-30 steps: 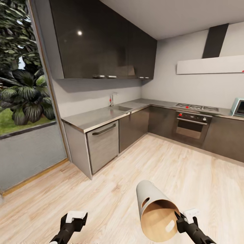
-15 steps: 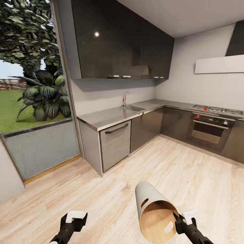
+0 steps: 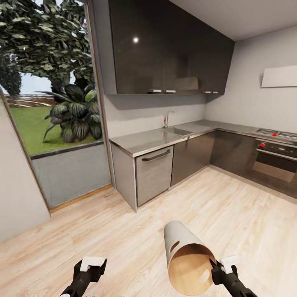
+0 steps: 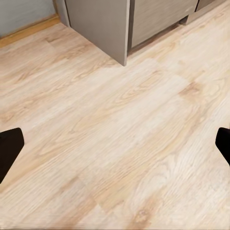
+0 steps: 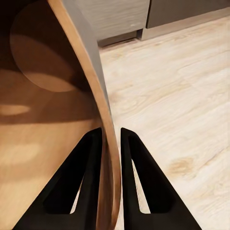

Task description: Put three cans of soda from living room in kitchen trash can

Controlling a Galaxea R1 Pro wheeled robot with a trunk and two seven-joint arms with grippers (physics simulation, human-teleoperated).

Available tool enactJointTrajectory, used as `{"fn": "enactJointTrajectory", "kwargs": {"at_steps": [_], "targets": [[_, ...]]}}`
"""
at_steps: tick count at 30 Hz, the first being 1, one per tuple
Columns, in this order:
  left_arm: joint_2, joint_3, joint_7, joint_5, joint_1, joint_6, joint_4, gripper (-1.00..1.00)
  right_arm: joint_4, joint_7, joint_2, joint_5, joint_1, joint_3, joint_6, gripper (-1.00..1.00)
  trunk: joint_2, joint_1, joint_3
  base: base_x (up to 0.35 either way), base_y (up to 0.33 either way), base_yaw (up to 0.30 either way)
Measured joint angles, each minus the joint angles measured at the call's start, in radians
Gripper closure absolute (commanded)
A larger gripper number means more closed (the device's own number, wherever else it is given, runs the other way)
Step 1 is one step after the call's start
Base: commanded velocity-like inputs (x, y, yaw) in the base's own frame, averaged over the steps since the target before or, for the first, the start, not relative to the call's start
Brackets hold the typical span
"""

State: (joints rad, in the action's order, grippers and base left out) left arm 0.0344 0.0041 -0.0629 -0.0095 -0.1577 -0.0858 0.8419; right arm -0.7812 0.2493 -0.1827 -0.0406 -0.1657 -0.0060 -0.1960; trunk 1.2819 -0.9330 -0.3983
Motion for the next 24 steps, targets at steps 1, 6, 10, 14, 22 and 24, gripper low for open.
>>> {"fn": "enactJointTrajectory", "kwargs": {"at_steps": [1, 6, 10, 14, 22, 24], "targets": [[0.0, 0.0, 0.001, 0.0, 0.0, 0.0, 0.0, -1.0, 0.0, 0.0, 0.0, 0.0, 0.0, 0.0, 0.0, 1.0, 0.0, 0.0, -0.001, 0.0, -0.016, 0.212], [0.0, 0.0, 0.0, 0.0, 0.0, -0.002, 0.0, -1.0, 0.0, -0.001, 0.0, 0.0, 0.0, 0.001, 0.001, 1.0, 0.0, 0.0, -0.006, 0.0, -0.081, 0.211], [0.0, 0.0, 0.0, 0.0, 0.0, -0.003, 0.0, -1.0, 0.0, -0.001, 0.001, 0.001, 0.0, 0.001, 0.001, 1.0, 0.0, 0.0, -0.01, 0.0, -0.155, 0.207], [-0.001, 0.0, 0.0, 0.001, 0.0, -0.003, 0.0, -1.0, 0.0, -0.001, 0.001, 0.0, 0.0, 0.001, 0.001, 1.0, 0.0, 0.0, -0.014, 0.0, -0.229, 0.204], [-0.001, 0.0, 0.0, 0.001, 0.0, -0.003, 0.0, -1.0, 0.0, 0.0, 0.008, 0.003, 0.0, 0.0, -0.004, 1.0, 0.0, 0.0, -0.022, 0.0, -0.272, 0.192], [-0.001, 0.0, 0.0, 0.0, 0.0, -0.003, 0.0, -1.0, 0.0, 0.0, 0.008, 0.004, 0.0, 0.0, -0.005, 1.0, 0.0, 0.0, -0.023, 0.0, -0.279, 0.106]]}}
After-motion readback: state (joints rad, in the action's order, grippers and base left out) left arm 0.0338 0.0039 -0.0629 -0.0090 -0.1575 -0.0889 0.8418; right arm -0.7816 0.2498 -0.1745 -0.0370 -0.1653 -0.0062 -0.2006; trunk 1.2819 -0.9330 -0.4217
